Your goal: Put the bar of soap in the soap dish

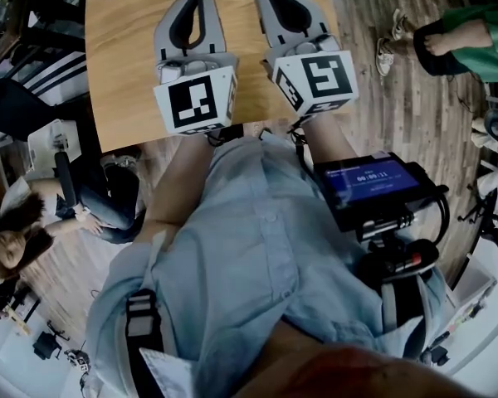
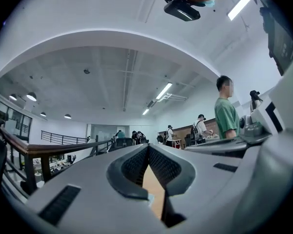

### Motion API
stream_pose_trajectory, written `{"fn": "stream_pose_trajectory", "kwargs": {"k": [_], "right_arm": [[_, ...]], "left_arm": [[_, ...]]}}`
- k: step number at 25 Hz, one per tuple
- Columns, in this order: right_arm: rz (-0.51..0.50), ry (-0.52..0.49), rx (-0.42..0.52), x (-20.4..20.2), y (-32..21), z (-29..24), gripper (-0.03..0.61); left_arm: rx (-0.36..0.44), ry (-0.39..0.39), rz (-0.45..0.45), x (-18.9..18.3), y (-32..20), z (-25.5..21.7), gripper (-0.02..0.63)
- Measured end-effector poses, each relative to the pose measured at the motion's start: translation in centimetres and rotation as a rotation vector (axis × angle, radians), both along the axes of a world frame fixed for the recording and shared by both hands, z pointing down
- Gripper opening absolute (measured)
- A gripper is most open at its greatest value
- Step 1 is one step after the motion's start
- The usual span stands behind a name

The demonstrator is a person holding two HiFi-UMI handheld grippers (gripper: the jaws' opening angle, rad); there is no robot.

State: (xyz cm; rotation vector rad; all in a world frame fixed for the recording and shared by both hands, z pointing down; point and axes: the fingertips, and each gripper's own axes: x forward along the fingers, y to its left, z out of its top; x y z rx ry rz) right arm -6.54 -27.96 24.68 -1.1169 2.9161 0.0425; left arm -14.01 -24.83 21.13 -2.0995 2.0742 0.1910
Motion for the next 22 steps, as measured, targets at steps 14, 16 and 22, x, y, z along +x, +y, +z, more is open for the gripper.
{"fn": "stream_pose_trajectory", "kwargs": {"k": [14,16,22], "right_arm": [[0.001,-0.004,0.024,0.1,-0.2,-0.4,0.006],[0.001,-0.004,0.025,0.0,-0.2,-0.5,0.006],[-0.003,-0.002,0.028,-0.3,-0.2,-0.7,0.006]], "left_arm": [[0.051,-0.013,-0.001,0.3,0.1,-1.5,0.008],[0.053,-0.012,-0.002,0.3,0.1,-1.5,0.008],[0.055,-0.015,0.0,0.1,0.2,-1.8,0.008]]}}
